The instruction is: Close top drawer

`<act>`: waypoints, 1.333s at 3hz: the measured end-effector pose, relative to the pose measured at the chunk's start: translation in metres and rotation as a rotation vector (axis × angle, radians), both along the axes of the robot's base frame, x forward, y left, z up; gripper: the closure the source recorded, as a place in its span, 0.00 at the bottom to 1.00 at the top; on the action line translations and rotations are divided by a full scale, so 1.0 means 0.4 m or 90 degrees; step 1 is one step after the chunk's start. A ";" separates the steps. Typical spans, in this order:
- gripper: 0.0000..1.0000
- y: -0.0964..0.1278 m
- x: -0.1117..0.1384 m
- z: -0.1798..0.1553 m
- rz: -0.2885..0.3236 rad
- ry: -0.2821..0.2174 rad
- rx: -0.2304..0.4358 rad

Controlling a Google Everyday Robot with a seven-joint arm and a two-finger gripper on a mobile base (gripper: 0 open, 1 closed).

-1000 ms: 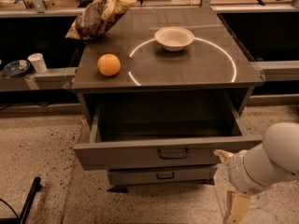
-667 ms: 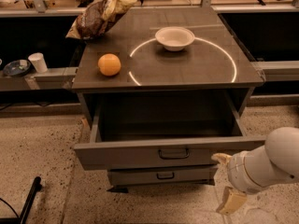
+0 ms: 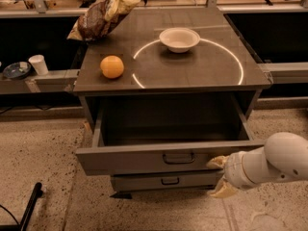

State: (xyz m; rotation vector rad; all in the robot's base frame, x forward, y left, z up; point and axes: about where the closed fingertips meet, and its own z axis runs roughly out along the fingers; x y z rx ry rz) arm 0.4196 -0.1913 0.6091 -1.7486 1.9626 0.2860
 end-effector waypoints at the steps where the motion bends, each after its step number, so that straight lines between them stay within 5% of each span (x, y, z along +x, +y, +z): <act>1: 0.08 0.024 0.045 -0.029 -0.023 -0.034 0.048; 3: 0.00 0.046 0.084 -0.041 -0.024 -0.060 0.088; 4: 0.15 0.061 0.126 -0.040 -0.007 -0.075 0.125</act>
Offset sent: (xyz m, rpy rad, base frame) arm 0.0553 0.0206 -0.0238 0.2448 -0.1929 -0.0940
